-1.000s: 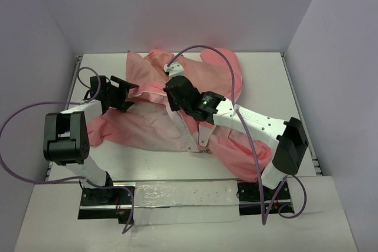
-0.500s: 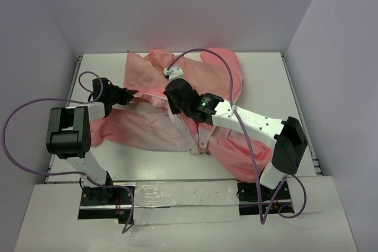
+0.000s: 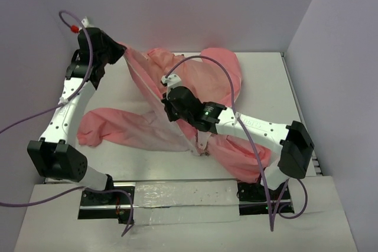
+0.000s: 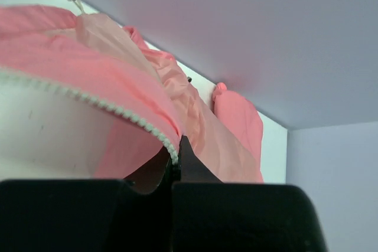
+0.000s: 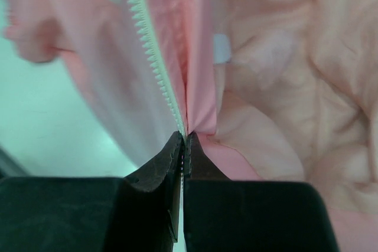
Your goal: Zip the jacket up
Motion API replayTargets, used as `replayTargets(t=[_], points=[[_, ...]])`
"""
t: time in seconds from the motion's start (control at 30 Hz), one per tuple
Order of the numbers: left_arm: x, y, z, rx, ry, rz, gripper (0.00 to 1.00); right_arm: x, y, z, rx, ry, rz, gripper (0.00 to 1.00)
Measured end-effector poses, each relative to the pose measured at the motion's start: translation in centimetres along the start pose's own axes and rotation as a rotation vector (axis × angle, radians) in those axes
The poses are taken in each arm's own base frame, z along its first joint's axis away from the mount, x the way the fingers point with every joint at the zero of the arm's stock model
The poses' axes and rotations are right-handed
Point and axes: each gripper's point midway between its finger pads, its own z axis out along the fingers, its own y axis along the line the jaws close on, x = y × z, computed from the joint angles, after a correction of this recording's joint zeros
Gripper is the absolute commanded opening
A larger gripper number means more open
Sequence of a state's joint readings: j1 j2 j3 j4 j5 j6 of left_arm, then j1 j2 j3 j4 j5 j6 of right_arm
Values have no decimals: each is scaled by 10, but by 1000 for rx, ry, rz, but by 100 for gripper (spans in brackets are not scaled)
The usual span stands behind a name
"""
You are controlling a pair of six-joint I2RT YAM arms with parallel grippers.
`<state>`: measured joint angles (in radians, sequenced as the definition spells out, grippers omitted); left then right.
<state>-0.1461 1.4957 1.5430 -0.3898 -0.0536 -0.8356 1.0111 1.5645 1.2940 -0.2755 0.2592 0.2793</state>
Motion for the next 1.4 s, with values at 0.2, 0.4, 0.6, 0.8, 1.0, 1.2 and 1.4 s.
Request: replayTargets(t=[0.2,0.4,0.6,0.8,1.0,1.2,1.4], points=[[13,-63,-15,70,65,181,0,-1,60,-14,-144,-48,5,7],[126,-90,27,95,274,322,0,78,72,-19,-181,90,30,77],[203,-59,60,33,423,399,0,156,33,-72,-135,204,2,81],[255,-66,47,74,544,560,0,83,-18,-125,-37,-82,114,79],[339,-71,30,93,686,789,49,23,-92,-165,136,-335,270,78],[385,-69,-2,128,803,906,99,5,-129,-186,239,-442,364,78],[344,-90,-21,222,773,785,99,9,-144,-176,304,-422,380,79]])
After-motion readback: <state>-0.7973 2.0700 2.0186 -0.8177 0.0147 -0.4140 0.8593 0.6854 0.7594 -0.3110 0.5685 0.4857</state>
